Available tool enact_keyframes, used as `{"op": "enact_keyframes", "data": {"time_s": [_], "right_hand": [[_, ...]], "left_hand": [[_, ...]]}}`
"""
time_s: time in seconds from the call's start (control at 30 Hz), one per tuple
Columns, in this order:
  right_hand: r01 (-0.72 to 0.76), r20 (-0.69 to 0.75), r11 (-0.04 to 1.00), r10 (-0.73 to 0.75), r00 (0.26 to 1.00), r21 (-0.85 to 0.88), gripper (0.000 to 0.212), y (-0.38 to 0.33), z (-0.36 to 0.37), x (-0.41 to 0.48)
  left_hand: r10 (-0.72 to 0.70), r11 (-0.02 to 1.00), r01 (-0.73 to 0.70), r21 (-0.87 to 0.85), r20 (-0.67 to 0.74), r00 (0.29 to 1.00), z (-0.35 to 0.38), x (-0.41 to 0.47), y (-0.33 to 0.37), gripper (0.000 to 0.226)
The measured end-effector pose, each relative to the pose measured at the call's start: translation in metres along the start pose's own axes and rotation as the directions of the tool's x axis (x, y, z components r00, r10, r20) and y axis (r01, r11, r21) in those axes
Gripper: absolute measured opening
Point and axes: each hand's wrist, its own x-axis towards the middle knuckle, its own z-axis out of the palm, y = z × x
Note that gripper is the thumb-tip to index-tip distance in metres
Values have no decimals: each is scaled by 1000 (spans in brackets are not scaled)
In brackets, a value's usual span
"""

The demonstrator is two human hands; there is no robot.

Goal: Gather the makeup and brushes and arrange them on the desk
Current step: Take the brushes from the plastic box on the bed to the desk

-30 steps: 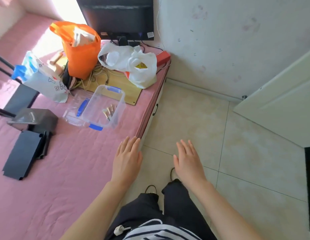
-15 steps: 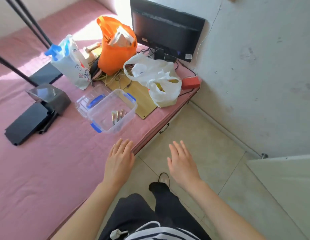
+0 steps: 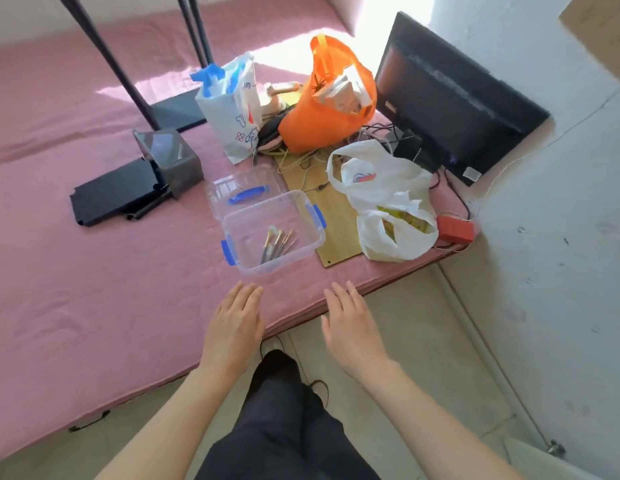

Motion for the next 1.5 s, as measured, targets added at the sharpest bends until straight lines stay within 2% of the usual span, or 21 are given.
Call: {"op": "enact_keyframes", "data": {"time_s": [0.27,0.53,0.6,0.73,0.8,0.9,1.03,1.13,1.27,1.33,1.4,1.5], "right_hand": [[8,-7,998,-7,1000,60,49,-22,2,96],[-35,112,984,16,994,175,50,-33,13,185],[-81,167,973,45,985,218,47,-30,28,209],[-264,289,887,158,944,378,40,-25,55,254],[-288,319,880,168,933,377,38,-21,66,276],[-255,315,926,162,935,280,28,-13,87,308],[-325,401,914,210,892,244,23,-1,123,346],[-423,502,866,250,828,266,26,11,150,372],[-537,601,804,303,740,255,11,18,176,398],[-564,631,795,323,705,224,13,21,186,405],[-579,646,793,343,683,191,25,24,196,411],[-606,641,778,382,665,166,30,25,212,419]], "left_hand": [[36,998,-36,-49,-4,999,7,80,-41,41],[35,998,-32,-62,41,999,38,151,-64,40],[24,997,-20,-74,61,998,55,167,-71,39],[-26,988,41,-150,104,994,92,194,-81,30],[-84,974,105,-202,109,991,110,206,-87,23],[-217,925,253,-285,154,964,138,228,-97,21],[-321,865,389,-317,245,915,175,257,-108,23],[-405,816,489,-308,298,864,201,273,-115,24],[-491,735,604,-309,372,788,233,289,-124,20],[-520,698,646,-309,401,754,245,294,-128,25],[-537,684,673,-282,430,726,255,298,-130,29],[-555,660,702,-268,457,696,268,301,-135,25]]}}
